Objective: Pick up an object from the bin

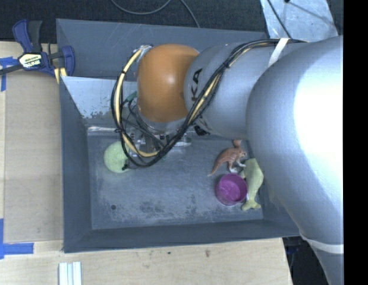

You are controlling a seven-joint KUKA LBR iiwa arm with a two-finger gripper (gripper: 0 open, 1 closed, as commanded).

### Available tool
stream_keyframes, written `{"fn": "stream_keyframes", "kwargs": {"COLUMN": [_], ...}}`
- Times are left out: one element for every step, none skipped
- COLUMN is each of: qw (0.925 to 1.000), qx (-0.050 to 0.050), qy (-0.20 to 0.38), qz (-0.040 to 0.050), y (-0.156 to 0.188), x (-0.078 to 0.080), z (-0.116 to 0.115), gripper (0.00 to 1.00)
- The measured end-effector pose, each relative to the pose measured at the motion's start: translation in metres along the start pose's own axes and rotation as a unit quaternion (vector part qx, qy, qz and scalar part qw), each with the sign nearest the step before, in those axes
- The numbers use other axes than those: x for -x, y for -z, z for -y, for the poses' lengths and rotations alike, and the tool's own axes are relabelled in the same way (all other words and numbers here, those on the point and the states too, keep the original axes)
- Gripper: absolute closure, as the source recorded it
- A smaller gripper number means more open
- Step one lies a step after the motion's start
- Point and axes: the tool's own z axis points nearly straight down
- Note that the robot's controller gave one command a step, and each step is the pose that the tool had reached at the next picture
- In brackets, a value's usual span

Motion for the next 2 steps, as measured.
{"fn": "stream_keyframes", "kwargs": {"qw": [1.0000, 1.0000], "qx": [0.001, 0.001], "qy": [0.000, 0.000], "qz": [0.0022, 0.0033], "y": [0.0151, 0.0233], "x": [0.0010, 0.0017], "z": [-0.0004, -0.0004], "gripper": [1.00, 1.00]}}
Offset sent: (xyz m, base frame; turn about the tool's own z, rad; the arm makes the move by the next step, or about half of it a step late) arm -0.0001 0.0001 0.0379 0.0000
